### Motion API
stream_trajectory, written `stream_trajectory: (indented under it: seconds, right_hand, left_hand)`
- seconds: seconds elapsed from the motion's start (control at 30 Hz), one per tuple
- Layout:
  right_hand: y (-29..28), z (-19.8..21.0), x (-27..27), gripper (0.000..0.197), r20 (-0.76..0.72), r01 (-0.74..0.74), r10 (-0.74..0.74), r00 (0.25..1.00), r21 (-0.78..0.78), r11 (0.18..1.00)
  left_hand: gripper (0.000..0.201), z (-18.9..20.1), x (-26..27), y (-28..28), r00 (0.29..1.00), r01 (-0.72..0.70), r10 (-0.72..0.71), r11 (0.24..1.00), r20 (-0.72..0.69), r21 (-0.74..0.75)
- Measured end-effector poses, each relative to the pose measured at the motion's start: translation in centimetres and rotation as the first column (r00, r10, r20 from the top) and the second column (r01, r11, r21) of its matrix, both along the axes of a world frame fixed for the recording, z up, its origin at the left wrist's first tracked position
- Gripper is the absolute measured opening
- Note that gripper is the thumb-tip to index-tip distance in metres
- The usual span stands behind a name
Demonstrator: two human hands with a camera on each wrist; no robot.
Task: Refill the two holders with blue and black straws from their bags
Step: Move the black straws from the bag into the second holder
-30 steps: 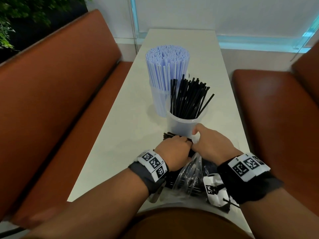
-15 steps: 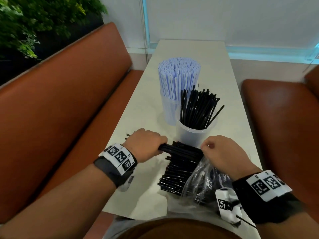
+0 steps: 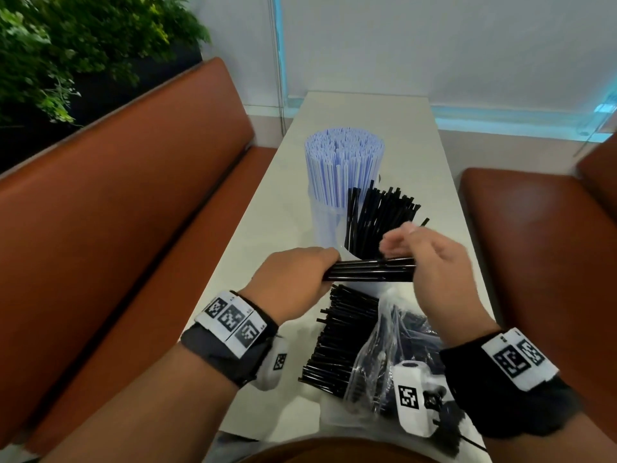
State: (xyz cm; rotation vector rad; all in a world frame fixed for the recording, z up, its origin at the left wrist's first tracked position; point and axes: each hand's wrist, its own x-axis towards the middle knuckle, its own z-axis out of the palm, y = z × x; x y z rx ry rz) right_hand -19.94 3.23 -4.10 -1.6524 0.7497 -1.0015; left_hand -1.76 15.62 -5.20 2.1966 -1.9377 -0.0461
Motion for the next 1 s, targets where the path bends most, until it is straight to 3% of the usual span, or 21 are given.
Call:
stream_trajectory:
  seconds: [0.07, 0.1, 0.17, 0.23, 0.3, 0.37, 0.4, 0.43, 0.5, 0.57, 0.6, 0.7, 0.77, 0.83, 0.93, 1.0]
  right_hand:
    - [-0.8, 0.2, -0.5, 0.034, 0.113, 0.11, -0.119, 0.986, 0.084, 0.99]
    - [-1.0, 0.3, -0.6, 0.034, 0.09, 0.099, -0.109, 0.99, 0.107, 0.989]
    - [-0.6, 0.0, -0.2, 0.032, -0.082, -0.019, 0.028, 0.996, 0.102, 0.995]
    - [0.3, -0.5, 0.4, 0.032, -0.137, -0.088, 0.104, 0.985, 0.115, 0.989]
    - [0.4, -0.3, 0.4, 0.037, -0.021, -0.053, 0.059, 0.998, 0.201, 0.978]
    - [-0.4, 0.2, 0.1, 0.044, 0.119, -0.035, -0.007, 0.993, 0.345, 0.938]
    - [-0.7, 0.5, -0.1, 0.046, 0.162, -0.049, -0.023, 0.986, 0.425, 0.904]
    - [-1.0, 0.6, -0.1, 0.047, 0.182, -0.069, -0.026, 0.983, 0.496, 0.866]
    - [-1.1, 0.4, 0.2, 0.05, 0.17, -0.093, -0.011, 0.985, 0.591, 0.801]
    - [-0.8, 0.2, 0.6, 0.053, 0.153, -0.107, 0.009, 0.988, 0.648, 0.754]
    - [-0.6, 0.3, 0.7, 0.054, 0.16, -0.115, 0.008, 0.987, 0.672, 0.732]
    - [-0.3, 0.8, 0.9, 0.06, 0.244, -0.166, -0.029, 0.969, 0.738, 0.654]
    - [0.3, 1.2, 1.1, 0.066, 0.346, -0.277, -0.001, 0.938, 0.755, 0.594]
    - [0.8, 1.5, 1.3, 0.069, 0.42, -0.364, 0.028, 0.907, 0.749, 0.554]
    - [0.4, 1.7, 1.2, 0.061, 0.433, -0.322, -0.083, 0.898, 0.773, 0.546]
    - [-0.2, 1.5, 1.0, 0.056, 0.413, -0.283, -0.11, 0.904, 0.77, 0.571]
  left_hand:
    - [0.006, 0.0, -0.3, -0.5, 1.0, -0.025, 0.026, 0.999, 0.014, -0.032]
    - [0.007, 0.0, -0.4, -0.7, 0.999, -0.029, 0.03, 0.998, 0.013, -0.059]
    - [0.015, 0.2, -1.5, -1.3, 1.0, 0.013, -0.015, 0.994, -0.016, -0.106]
    - [0.023, 0.2, -3.2, -1.9, 0.995, 0.094, -0.097, 0.989, -0.019, -0.116]
    - [0.021, 0.4, -3.7, -2.4, 0.993, 0.095, -0.102, 0.988, -0.051, -0.122]
    - [0.013, 1.2, -2.7, -2.6, 0.979, 0.017, -0.047, 0.989, -0.198, -0.146]
    - [0.01, 1.9, -2.1, -2.6, 0.941, -0.034, -0.033, 0.981, -0.336, -0.192]
    - [0.01, 2.8, -1.9, -2.7, 0.857, -0.1, -0.056, 0.957, -0.512, -0.272]
    - [0.012, 5.1, -2.3, -3.0, 0.57, -0.256, -0.249, 0.852, -0.783, -0.457]
    - [0.023, 7.1, -2.9, -3.7, 0.289, -0.383, -0.493, 0.726, -0.821, -0.571]
    - [0.025, 7.8, -2.9, -4.2, 0.192, -0.436, -0.572, 0.678, -0.797, -0.592]
    - [0.021, 8.9, -3.3, -5.5, -0.009, -0.547, -0.683, 0.614, -0.73, -0.568]
    - [0.023, 8.7, -4.3, -6.1, -0.066, -0.555, -0.674, 0.637, -0.736, -0.534]
    - [0.029, 8.0, -5.2, -6.5, -0.06, -0.519, -0.617, 0.691, -0.785, -0.504]
    - [0.027, 7.7, -5.0, -6.7, -0.122, -0.533, -0.604, 0.709, -0.788, -0.461]
    - [0.026, 7.6, -4.9, -6.7, -0.126, -0.556, -0.594, 0.706, -0.795, -0.439]
